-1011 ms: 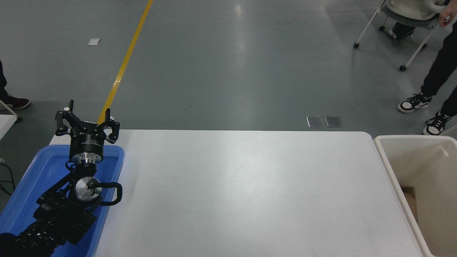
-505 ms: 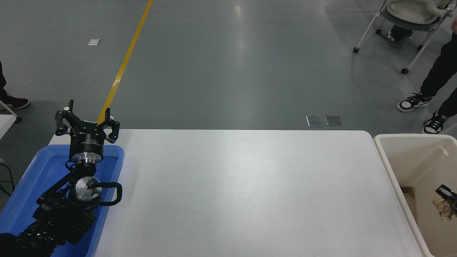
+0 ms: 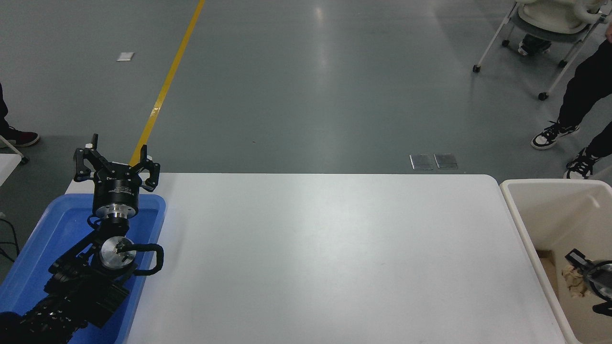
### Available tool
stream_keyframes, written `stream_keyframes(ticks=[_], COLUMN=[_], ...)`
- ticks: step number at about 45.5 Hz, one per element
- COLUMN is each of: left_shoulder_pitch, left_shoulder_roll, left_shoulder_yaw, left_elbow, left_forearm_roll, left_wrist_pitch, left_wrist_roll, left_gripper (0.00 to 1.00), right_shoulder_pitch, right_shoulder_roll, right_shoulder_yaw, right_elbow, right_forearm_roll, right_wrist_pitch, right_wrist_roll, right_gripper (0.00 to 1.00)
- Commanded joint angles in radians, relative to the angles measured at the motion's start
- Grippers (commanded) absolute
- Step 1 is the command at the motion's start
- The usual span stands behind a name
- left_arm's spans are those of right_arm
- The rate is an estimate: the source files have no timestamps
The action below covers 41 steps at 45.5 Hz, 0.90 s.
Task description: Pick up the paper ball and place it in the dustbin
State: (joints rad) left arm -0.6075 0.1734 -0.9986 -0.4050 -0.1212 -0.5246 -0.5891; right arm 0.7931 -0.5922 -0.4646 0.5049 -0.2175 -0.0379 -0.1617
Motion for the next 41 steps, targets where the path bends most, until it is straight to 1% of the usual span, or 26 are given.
stream_keyframes(ticks=[1, 5, 8, 13, 19, 26, 32, 36, 41], left_shoulder_pitch=[0.0, 0.0, 0.0, 0.0, 0.0, 0.0, 0.0, 0.0, 0.0], left_shoulder_roll=[0.0, 0.0, 0.0, 0.0, 0.0, 0.0, 0.0, 0.0, 0.0], left_shoulder_yaw=[0.0, 0.0, 0.0, 0.0, 0.0, 0.0, 0.0, 0.0, 0.0], left_elbow=[0.0, 0.0, 0.0, 0.0, 0.0, 0.0, 0.0, 0.0, 0.0], left_forearm_roll=[0.002, 0.002, 0.002, 0.003, 0.003, 0.003, 0.003, 0.003, 0.005], left_wrist_pitch=[0.0, 0.0, 0.0, -0.002, 0.0, 0.0, -0.002, 0.0, 0.0], left_wrist_roll=[0.002, 0.002, 0.002, 0.003, 0.003, 0.003, 0.003, 0.003, 0.003], left_gripper=[0.99, 0.99, 0.99, 0.99, 0.99, 0.99, 0.99, 0.99, 0.99], right_shoulder_pitch=[0.193, 0.323, 0.418, 0.554, 0.747, 1.004, 1.195, 1.275, 1.338], right_shoulder_roll=[-0.147, -0.207, -0.238, -0.291, -0.307, -0.304, -0.281, -0.238, -0.17], right_shoulder_yaw=[-0.084, -0.19, -0.253, -0.341, -0.48, -0.638, -0.703, -0.707, -0.704], right_elbow=[0.242, 0.351, 0.414, 0.506, 0.622, 0.825, 0.992, 1.05, 1.092], right_forearm_roll=[-0.117, -0.245, -0.304, -0.344, -0.382, -0.379, -0.367, -0.309, -0.185], right_wrist_pitch=[0.004, 0.007, 0.012, 0.023, 0.052, 0.14, 0.341, 0.455, 0.527], right_wrist_roll=[-0.001, -0.002, -0.002, -0.001, -0.001, -0.001, 0.001, 0.002, 0.005], right_gripper=[1.0, 1.0, 1.0, 1.0, 1.0, 1.0, 1.0, 1.0, 1.0])
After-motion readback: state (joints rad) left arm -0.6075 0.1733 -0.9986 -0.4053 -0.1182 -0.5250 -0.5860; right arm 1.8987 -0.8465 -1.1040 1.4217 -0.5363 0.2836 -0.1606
